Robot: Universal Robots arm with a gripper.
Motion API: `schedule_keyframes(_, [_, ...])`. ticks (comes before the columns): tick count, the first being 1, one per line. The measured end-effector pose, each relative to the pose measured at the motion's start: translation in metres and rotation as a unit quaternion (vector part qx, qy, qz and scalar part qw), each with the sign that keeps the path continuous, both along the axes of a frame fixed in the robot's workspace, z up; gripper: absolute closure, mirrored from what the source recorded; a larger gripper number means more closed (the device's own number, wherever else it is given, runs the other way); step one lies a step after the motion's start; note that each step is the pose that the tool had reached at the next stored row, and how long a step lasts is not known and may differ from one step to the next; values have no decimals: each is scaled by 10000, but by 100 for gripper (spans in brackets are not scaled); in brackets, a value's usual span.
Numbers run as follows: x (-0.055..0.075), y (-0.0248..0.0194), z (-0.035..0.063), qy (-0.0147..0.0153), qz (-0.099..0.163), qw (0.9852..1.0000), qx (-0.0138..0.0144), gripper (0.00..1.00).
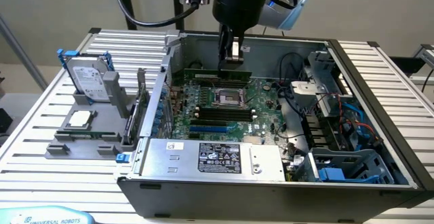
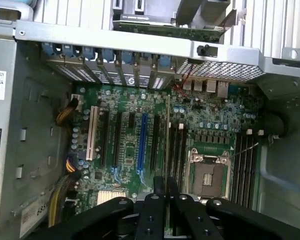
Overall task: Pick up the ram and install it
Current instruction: 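Pick up the ram and move it above insertion slot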
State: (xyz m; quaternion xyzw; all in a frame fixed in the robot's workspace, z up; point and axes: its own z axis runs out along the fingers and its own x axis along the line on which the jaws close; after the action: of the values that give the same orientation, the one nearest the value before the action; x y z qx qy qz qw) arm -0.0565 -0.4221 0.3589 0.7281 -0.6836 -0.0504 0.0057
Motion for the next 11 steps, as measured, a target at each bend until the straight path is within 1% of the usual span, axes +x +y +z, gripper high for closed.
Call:
schedule_keyframes(6, [55, 216, -110, 0, 0, 10000, 3, 87])
schedule_keyframes(7, [69, 242, -128, 0, 0, 10000, 4, 87])
schedule_keyframes(8, [87, 259, -146, 1, 0, 10000, 3, 87])
schedule_keyframes(9, [110, 266, -164, 2, -3, 10000, 4, 87])
schedule_keyframes(11, [159, 268, -198, 2, -30, 10000, 5, 87])
